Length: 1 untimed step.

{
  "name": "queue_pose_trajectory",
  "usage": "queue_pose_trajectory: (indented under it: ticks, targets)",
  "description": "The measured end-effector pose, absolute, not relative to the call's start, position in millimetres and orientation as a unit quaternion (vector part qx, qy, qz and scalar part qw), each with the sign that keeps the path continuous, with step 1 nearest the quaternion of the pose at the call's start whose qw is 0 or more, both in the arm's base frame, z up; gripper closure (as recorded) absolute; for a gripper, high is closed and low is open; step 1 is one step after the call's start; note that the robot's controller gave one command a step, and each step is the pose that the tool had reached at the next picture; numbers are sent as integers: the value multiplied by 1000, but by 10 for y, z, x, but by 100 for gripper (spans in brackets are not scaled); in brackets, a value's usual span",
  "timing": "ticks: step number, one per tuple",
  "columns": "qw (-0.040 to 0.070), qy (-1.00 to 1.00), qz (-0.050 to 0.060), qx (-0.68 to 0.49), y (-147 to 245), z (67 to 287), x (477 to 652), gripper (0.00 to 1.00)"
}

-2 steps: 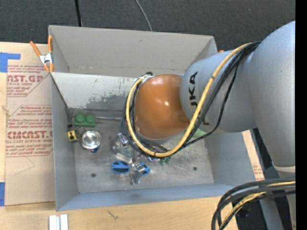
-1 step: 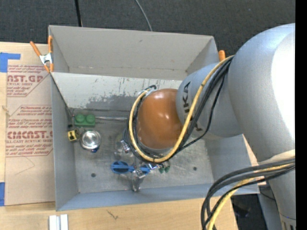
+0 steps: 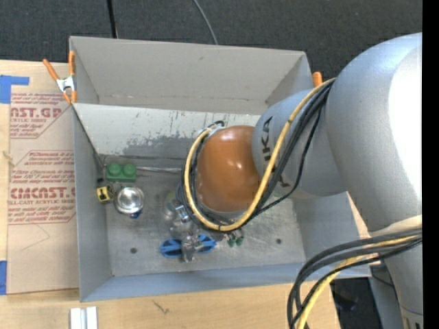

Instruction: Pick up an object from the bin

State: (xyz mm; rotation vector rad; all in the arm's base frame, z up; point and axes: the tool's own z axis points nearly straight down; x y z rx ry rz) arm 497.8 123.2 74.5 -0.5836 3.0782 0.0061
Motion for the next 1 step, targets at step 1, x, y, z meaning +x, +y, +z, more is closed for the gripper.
queue_pose_trajectory:
  ticks: [1]
  targets:
    - [5, 975, 0, -221, 1025, 2245, 5197, 100]
